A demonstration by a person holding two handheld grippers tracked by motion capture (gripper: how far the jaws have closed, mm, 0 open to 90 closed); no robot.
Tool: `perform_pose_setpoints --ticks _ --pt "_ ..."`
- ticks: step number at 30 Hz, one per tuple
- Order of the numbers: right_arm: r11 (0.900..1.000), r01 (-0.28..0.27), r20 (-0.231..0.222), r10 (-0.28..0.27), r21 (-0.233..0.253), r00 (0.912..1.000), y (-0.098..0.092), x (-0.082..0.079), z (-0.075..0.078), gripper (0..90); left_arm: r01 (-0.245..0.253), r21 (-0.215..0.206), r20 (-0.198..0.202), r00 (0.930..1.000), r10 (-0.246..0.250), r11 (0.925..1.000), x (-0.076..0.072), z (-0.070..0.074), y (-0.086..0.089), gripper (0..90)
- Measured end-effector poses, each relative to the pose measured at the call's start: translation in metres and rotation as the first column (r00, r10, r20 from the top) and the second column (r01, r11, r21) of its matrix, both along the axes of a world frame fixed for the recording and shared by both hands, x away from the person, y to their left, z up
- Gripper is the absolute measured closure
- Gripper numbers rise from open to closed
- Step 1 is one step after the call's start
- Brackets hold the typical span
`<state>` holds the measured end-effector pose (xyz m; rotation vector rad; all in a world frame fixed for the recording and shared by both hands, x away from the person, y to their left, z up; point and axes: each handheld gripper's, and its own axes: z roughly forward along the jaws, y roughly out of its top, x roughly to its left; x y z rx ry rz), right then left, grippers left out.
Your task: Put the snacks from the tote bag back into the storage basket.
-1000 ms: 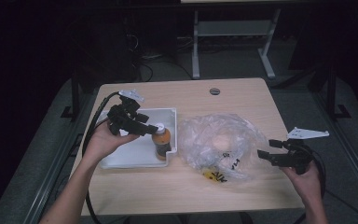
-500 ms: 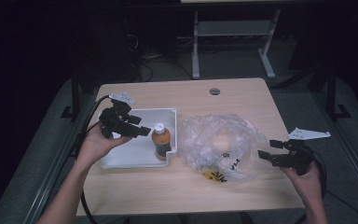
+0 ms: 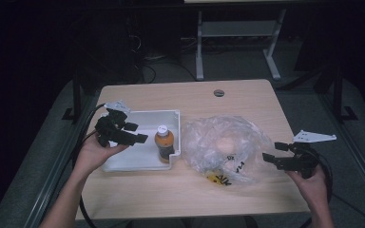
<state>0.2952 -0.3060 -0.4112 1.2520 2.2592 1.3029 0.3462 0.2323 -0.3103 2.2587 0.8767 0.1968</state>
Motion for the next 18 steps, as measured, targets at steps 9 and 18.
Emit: perform_pose_setpoints --ticks 9,18 --pt "1.0 0.003 0.009 -0.003 -0.002 1.0 -0.001 -0.001 0.001 24.2 -0.011 0.004 0.007 0.9999 0.011 0.9999 -0.005 -0.013 0.007 36.4" --pt "1.0 0.002 0.008 -0.002 -0.007 1.0 0.0 -0.002 0.0 24.2 -0.014 0.006 0.026 0.9996 0.014 0.9999 -0.011 -0.026 0.013 35.9"
